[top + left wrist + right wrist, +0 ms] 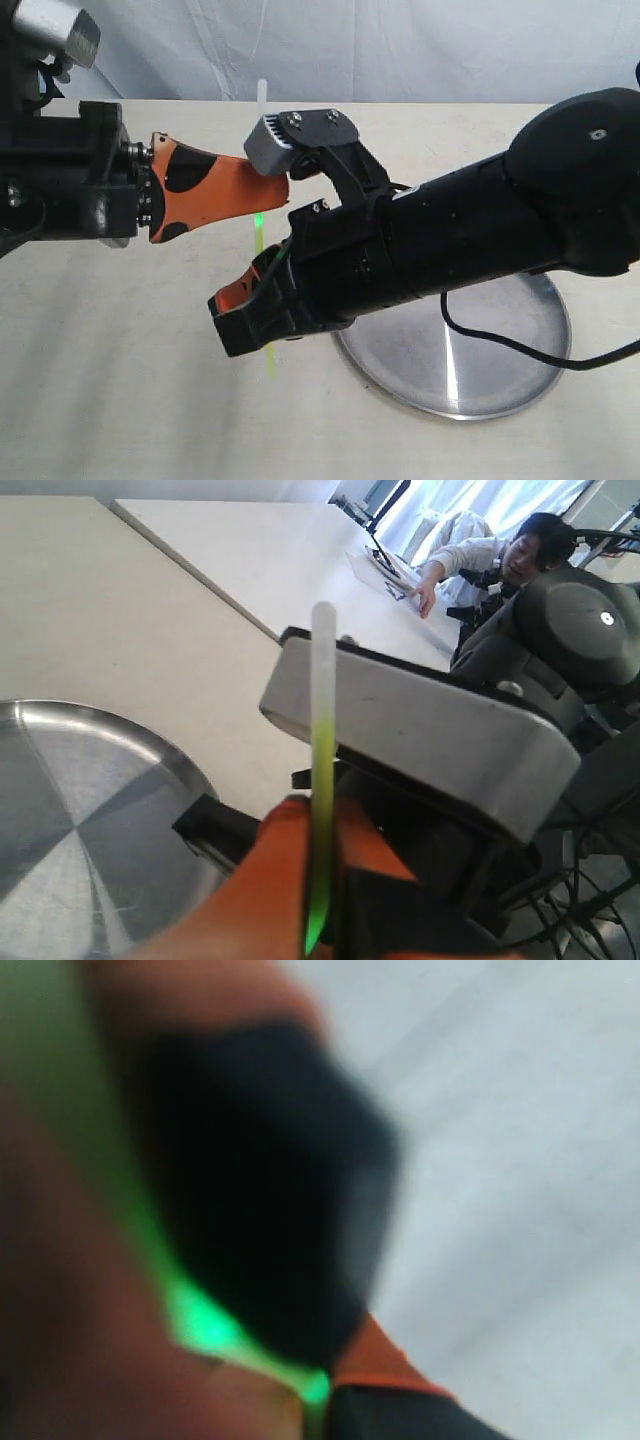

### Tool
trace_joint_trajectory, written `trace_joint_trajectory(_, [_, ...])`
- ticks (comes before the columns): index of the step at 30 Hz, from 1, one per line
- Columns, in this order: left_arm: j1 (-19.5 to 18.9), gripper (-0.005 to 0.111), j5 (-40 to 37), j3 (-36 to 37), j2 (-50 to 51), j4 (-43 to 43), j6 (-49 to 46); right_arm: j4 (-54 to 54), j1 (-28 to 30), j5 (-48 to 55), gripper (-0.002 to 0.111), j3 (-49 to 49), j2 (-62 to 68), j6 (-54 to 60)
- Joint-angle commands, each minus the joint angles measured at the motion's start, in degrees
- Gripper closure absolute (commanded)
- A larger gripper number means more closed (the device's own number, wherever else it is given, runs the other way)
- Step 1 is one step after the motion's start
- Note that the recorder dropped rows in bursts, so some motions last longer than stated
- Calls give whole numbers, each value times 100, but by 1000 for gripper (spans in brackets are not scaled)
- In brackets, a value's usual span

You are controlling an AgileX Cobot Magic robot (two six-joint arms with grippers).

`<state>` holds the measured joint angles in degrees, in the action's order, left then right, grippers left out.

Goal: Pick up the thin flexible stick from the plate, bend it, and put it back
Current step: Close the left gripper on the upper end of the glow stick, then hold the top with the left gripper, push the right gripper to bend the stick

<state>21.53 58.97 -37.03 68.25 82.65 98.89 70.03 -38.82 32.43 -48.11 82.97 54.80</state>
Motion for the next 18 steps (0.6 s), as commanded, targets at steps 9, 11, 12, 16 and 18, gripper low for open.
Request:
trace_joint_trajectory(9, [42, 106, -372, -143, -141, -342, -123, -168, 45, 622, 109, 94, -542, -15])
trace_joint_trajectory(11, [42, 106, -500, -143, -141, -374, -165, -384, 45, 622, 106, 94, -595, -15])
trace_joint_trajectory(12, [42, 106, -499, -154, -141, -374, -165, -508, 45, 622, 102, 94, -600, -15])
trace_joint_trajectory(16, [42, 106, -275, -165, -141, -579, -154, -783, 45, 444, 67, 94, -600, -87])
trace_joint_trajectory(18, [42, 106, -122, -165, -141, -714, -144, -842, 45, 249, 53, 94, -600, -87])
